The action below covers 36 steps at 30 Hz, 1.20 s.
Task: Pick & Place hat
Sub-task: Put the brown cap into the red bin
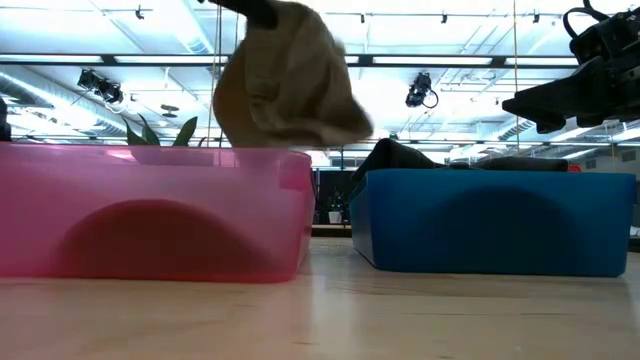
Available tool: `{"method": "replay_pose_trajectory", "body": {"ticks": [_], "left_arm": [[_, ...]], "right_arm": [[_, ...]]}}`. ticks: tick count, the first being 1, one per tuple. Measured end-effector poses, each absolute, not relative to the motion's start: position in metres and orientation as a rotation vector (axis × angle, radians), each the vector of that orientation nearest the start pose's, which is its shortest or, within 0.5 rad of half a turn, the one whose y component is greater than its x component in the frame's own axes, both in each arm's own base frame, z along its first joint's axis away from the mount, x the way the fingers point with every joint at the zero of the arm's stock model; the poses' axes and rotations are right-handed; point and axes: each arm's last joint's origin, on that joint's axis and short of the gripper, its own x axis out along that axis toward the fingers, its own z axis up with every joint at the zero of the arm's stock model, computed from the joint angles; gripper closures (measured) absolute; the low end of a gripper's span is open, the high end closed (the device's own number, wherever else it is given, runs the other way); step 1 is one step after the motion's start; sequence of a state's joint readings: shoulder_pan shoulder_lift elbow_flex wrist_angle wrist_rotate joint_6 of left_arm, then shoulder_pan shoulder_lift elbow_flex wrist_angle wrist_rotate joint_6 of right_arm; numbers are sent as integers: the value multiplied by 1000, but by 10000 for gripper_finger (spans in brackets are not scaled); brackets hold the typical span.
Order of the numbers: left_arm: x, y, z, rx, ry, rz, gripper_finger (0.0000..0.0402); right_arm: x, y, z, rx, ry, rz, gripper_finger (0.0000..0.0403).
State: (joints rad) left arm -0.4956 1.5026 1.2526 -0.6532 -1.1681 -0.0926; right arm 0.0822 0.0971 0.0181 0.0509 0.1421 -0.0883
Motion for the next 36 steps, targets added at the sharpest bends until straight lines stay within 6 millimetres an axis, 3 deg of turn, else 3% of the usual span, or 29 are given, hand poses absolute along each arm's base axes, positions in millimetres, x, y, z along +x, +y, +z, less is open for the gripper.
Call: {"method": "replay_pose_trajectory", "body": {"ticks": [3,7,13,18,22,27,31,36], "left_arm": [[290,-109,306,542,618,522,394],[309,-97,325,490,504,288,394],[317,-93,338,559,399,169,394],[310,-103,325,558,418,215,394],[289,-109,306,541,328,210,394],[247,-96,280,469,149,108,394],[214,-85,269,451,-94,46,394],[181,-74,230,406,-183,57,394]], "right_arm": [[103,4,167,-91,30,-59,247],[103,4,167,-91,31,-59,247],[103,4,167,-91,27,-59,247],[103,4,167,-91,26,-59,247],[103,4,168,-90,23,-59,247],[103,4,168,-90,22,-59,247],[103,4,168,-90,21,-59,247],[103,4,168,-90,22,-59,247]]}}
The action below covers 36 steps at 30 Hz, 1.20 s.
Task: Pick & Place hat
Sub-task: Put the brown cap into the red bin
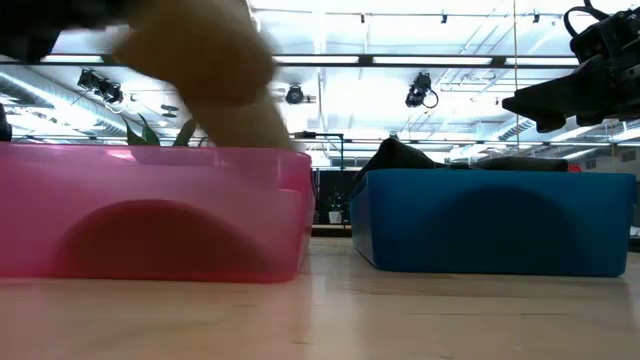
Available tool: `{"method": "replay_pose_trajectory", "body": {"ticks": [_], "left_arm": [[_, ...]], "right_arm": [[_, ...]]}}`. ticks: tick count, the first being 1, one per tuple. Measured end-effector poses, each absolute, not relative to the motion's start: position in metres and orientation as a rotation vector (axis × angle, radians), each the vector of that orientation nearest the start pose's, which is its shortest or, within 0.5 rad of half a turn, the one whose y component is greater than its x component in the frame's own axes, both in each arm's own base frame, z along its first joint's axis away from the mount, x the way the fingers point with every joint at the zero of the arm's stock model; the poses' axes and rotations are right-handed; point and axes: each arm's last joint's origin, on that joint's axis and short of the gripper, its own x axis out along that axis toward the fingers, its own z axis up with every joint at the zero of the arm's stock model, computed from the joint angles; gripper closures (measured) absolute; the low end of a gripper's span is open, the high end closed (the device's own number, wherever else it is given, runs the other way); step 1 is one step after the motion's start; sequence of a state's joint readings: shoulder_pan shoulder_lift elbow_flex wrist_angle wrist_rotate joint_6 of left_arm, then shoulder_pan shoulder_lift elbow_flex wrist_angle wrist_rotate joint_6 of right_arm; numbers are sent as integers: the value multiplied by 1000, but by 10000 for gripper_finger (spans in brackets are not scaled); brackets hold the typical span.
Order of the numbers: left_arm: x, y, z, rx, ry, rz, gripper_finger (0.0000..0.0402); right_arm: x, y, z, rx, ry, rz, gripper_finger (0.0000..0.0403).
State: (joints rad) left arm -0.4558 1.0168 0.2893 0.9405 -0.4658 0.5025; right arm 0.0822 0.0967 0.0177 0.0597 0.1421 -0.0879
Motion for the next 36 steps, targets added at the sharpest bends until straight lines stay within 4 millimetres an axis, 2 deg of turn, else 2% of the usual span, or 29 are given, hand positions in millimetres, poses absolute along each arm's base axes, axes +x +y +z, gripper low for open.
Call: {"method": "replay_pose_trajectory", "body": {"ticks": [3,7,16,25,36], "left_arm": [[170,-69,209,346,-168,101,394],[163,-68,194,285,-128,99,394],[155,-78,180,295,0,164,385],[145,-87,155,275,191,148,388],[143,-91,150,267,230,41,344]], "right_arm": [[103,4,168,-90,21,-59,247],[103,4,168,-90,21,-59,247],[103,4,168,-90,22,-59,247],[103,4,168,-90,22,-59,247],[103,4,168,-90,22,-59,247]]}}
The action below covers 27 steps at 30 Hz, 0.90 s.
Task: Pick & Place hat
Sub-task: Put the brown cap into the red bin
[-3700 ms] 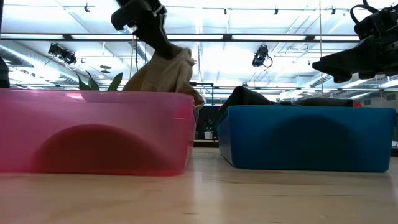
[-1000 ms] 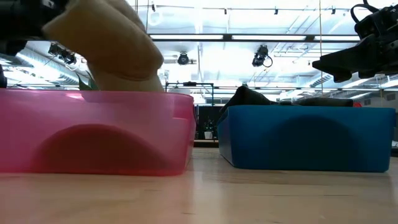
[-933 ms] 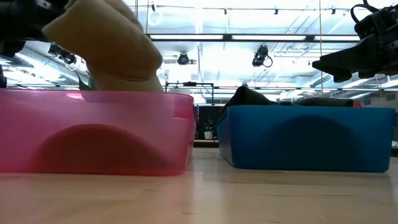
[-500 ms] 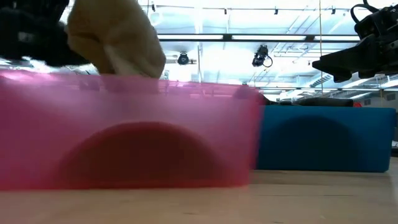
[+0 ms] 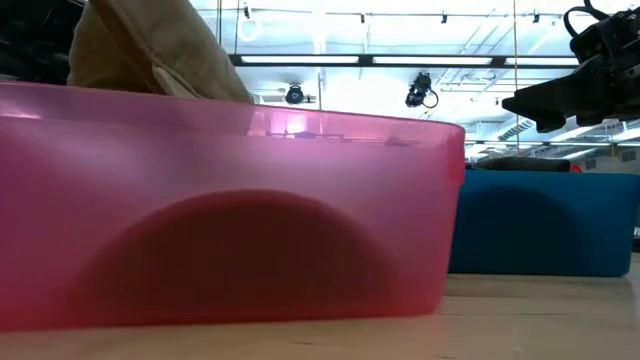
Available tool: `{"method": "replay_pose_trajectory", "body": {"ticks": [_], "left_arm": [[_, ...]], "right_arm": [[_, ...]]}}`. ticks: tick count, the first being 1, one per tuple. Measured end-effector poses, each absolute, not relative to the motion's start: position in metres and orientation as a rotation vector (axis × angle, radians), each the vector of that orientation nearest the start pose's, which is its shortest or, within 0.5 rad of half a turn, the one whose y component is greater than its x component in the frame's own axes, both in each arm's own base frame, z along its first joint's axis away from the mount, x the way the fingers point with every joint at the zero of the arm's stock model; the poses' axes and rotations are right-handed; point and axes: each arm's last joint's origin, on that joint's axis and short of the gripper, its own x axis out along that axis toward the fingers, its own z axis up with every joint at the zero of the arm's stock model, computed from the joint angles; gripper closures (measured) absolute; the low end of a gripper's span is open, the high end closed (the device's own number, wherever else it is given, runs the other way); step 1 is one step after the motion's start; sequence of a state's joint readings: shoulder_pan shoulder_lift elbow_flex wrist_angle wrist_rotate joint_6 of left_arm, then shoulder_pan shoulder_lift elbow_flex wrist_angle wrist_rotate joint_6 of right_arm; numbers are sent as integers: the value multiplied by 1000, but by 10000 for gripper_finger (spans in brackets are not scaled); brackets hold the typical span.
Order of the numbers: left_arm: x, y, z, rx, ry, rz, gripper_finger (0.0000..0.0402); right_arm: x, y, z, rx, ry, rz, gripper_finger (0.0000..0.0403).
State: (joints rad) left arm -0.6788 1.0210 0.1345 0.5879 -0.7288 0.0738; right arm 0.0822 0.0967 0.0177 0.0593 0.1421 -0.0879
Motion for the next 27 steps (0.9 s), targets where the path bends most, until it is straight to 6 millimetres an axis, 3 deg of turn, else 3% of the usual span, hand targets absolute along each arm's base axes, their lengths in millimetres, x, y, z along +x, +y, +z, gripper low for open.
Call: {"method": "replay_pose_trajectory", "body": {"ticks": [14,22,27], "left_arm": [[144,-87,151,387,278,232,199],[157,-102,188,578,351,304,184],[157,-108,204,462,542,120,184]], "right_arm": [[103,4,168,-90,22,-59,247],[103,4,168,-90,23,-59,247],[103,4,168,-91,23,-59,247]]}}
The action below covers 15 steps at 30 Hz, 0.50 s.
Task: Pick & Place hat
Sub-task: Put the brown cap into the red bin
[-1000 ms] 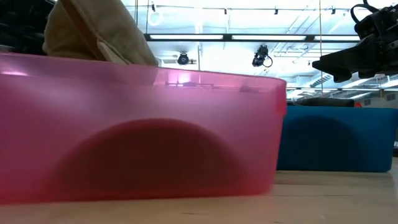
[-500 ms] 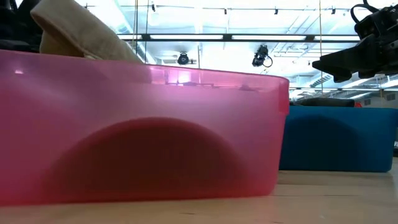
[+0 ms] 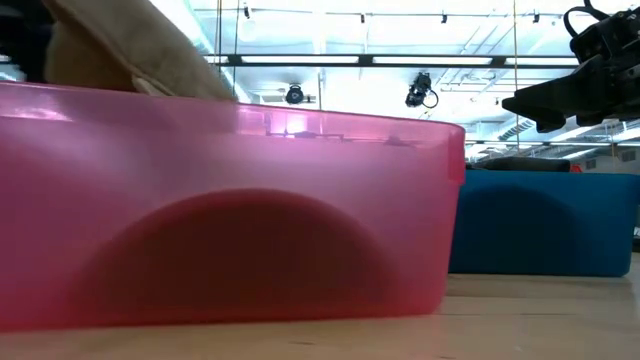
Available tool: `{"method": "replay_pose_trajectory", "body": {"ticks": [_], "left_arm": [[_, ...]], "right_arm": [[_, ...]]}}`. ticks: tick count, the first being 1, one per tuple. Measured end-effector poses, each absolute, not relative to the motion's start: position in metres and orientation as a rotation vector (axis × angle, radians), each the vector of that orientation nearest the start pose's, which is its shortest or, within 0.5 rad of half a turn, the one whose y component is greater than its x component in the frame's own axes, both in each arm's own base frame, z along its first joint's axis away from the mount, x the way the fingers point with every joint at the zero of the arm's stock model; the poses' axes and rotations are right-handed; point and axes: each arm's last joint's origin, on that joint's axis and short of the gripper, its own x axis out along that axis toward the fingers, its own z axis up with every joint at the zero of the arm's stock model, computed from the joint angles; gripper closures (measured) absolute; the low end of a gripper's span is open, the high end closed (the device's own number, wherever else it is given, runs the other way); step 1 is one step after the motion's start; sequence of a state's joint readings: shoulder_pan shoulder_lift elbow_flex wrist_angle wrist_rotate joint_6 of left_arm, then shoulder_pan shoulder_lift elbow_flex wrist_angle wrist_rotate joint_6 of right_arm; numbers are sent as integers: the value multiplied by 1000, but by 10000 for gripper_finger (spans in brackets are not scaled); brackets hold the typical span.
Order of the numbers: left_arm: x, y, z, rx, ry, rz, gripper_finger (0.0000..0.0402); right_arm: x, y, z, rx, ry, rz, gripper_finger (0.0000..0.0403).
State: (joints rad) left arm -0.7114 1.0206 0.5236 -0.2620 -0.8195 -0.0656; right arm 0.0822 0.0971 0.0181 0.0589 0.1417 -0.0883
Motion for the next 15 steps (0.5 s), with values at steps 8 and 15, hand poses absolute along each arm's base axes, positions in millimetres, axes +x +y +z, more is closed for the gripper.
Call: {"method": "replay_pose_trajectory", "body": {"ticks": [8,15], "left_arm": [[149,-112,212,263,724,7,200],[147,-117,211,117,803,-110,212]], "right_arm": [[103,4,168,-90,23,-59,247],[103,4,168,-90,23,-59,247]]}}
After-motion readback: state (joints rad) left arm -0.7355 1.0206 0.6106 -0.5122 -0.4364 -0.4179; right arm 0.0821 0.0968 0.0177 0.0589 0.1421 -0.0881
